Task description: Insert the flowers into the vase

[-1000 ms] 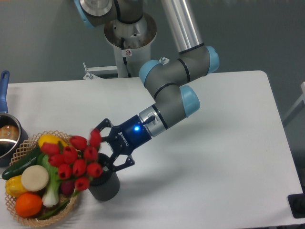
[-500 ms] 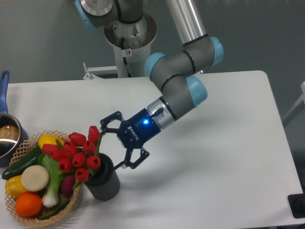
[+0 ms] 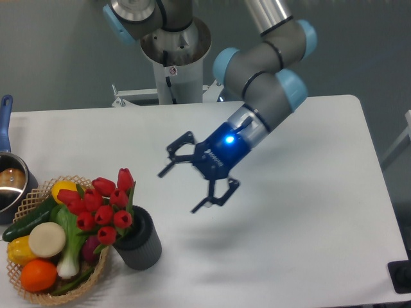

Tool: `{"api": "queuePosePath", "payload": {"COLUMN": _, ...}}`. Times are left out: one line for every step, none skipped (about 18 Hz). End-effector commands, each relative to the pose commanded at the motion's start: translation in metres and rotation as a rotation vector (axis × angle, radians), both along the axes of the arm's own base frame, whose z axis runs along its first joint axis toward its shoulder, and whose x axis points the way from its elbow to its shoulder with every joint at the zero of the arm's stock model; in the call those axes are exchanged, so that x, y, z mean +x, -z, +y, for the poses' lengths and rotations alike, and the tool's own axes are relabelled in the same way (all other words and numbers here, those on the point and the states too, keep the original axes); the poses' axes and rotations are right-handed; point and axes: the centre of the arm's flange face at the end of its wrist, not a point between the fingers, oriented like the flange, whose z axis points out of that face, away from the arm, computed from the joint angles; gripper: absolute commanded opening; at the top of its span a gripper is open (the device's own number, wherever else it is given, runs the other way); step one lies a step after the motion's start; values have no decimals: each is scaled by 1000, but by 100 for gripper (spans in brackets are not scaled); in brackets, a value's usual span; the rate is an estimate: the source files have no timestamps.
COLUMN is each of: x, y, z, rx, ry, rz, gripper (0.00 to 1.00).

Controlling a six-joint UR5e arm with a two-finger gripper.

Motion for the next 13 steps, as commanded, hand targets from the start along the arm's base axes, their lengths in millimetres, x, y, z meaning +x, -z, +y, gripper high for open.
{"api": "queuePosePath", "payload": {"x": -6, "y": -2, "z": -4, "rx": -42, "ry": -21, "rz": 29, "gripper": 100}}
{"api": "queuePosePath", "payload": {"x": -13, "y": -6, "z": -9, "rx": -75, "ry": -42, "rz": 60, "gripper": 100}}
{"api": "queuePosePath", "payload": {"x": -19, "y": -10, "z": -14, "rx": -101, "ry": -61, "rz": 85, "gripper": 100}}
{"api": "queuePosePath", "payload": {"x": -25, "y": -12, "z": -18, "rx": -119, "ry": -77, "rz": 98, "gripper": 100}}
{"api": "queuePosePath", "payload": {"x": -30, "y": -16, "z": -20, "rx": -134, "ry": -88, "rz": 117, "gripper": 100}}
{"api": "queuePosePath", "payload": {"x": -33, "y": -27, "z": -24, "rx": -176, "ry": -109, "rz": 163, "gripper": 100}}
{"api": "queuePosePath", "payload": {"x": -36, "y": -30, "z": -26, "rx": -225, "ry": -125, "rz": 202, "gripper": 100}}
{"api": "queuePosePath", "payload": {"x": -40, "y": -31, "z": -30, "rx": -291, "ry": -150, "rz": 239, "gripper": 100}}
{"api": "queuePosePath", "payload": {"x": -46, "y": -32, "z": -35, "rx": -371, "ry": -181, "rz": 285, "gripper": 100}}
{"api": "queuePosePath", "payload": {"x": -52, "y": -31, "z": -39, "rx": -439, "ry": -204, "rz": 319, "gripper": 100}}
{"api": "queuePosePath", "payload": {"x": -58, "y": -29, "z": -44, "rx": -485, "ry": -222, "rz": 340, "gripper": 100}}
{"api": "queuePosePath", "payload": {"x": -66, "y": -24, "z": -54, "rx": -513, "ry": -238, "rz": 345, "gripper": 100}}
{"api": "queuePosePath", "payload": {"x": -77, "y": -22, "z": -71, "rx": -520, "ry": -266, "rz": 338, "gripper": 100}}
